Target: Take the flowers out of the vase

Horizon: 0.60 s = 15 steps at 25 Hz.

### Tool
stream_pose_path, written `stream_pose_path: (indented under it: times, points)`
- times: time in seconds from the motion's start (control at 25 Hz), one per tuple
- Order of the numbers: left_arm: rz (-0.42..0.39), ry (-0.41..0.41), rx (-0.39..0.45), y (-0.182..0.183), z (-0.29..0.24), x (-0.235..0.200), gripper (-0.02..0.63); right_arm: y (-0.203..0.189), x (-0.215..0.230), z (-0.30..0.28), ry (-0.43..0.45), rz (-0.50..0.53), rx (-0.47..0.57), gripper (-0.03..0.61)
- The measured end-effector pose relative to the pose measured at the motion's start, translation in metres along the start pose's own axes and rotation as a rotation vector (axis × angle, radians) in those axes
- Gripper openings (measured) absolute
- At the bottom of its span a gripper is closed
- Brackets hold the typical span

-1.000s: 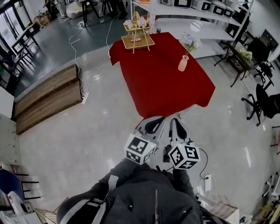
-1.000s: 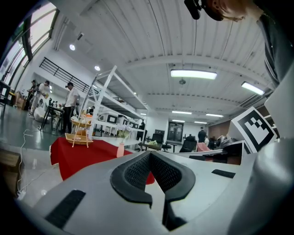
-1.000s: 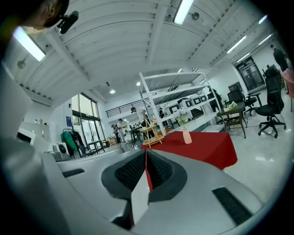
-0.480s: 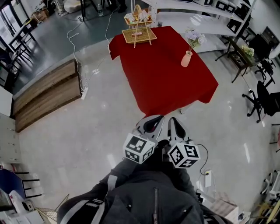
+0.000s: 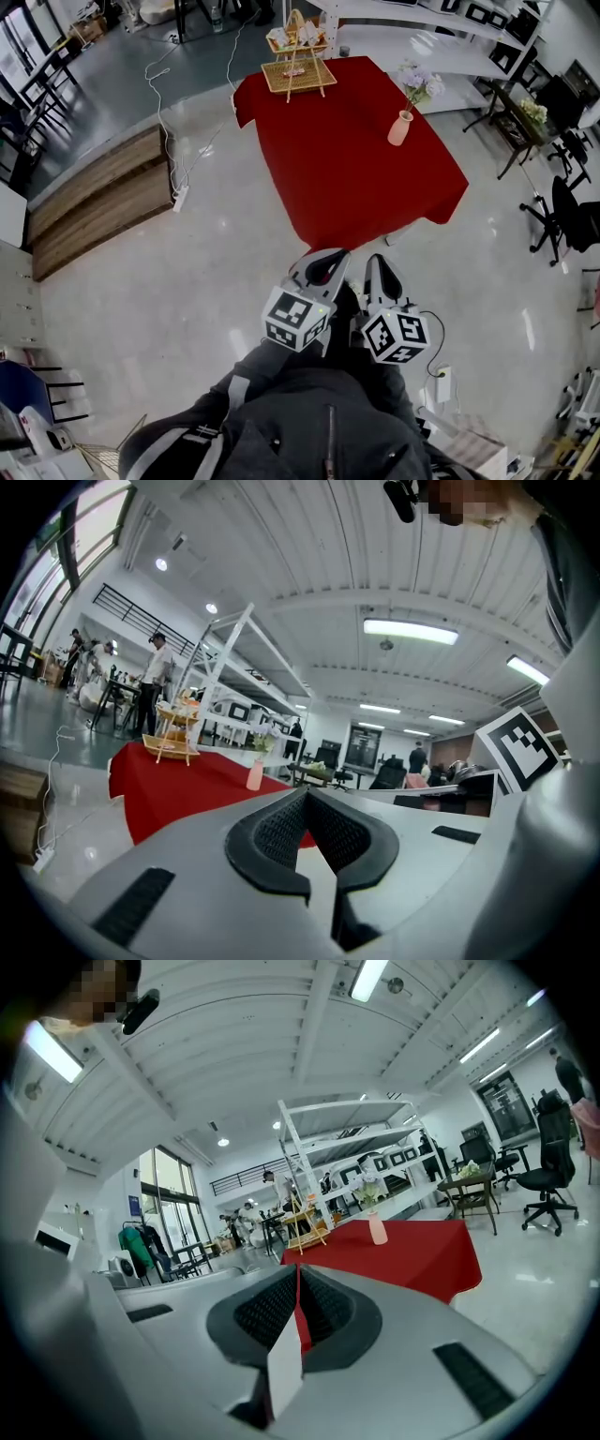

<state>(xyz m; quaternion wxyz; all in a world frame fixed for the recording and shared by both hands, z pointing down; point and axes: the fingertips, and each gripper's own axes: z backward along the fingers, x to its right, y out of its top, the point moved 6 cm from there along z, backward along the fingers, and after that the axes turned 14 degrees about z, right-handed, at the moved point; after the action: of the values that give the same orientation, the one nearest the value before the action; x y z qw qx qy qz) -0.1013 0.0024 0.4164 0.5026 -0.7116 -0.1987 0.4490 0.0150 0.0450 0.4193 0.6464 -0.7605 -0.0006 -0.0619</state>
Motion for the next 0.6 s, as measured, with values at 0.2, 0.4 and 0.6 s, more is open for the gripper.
stream_pose_path:
  times: [0.2, 0.4, 0.6]
  points:
    - [-0.014, -0.016, 0.0, 0.003, -0.014, -0.001, 0.009, 0.003, 0.008, -0.009, 0.002, 0.008, 0.009, 0.014]
    - [-0.028, -0.025, 0.002, 0.01, -0.033, -0.005, 0.009, 0.011, 0.018, -0.023, -0.001, 0.045, 0.024, 0.014]
    - [-0.046, -0.03, -0.005, 0.013, -0.054, -0.012, 0.009, 0.012, 0.029, -0.043, 0.01, 0.066, 0.023, 0.014]
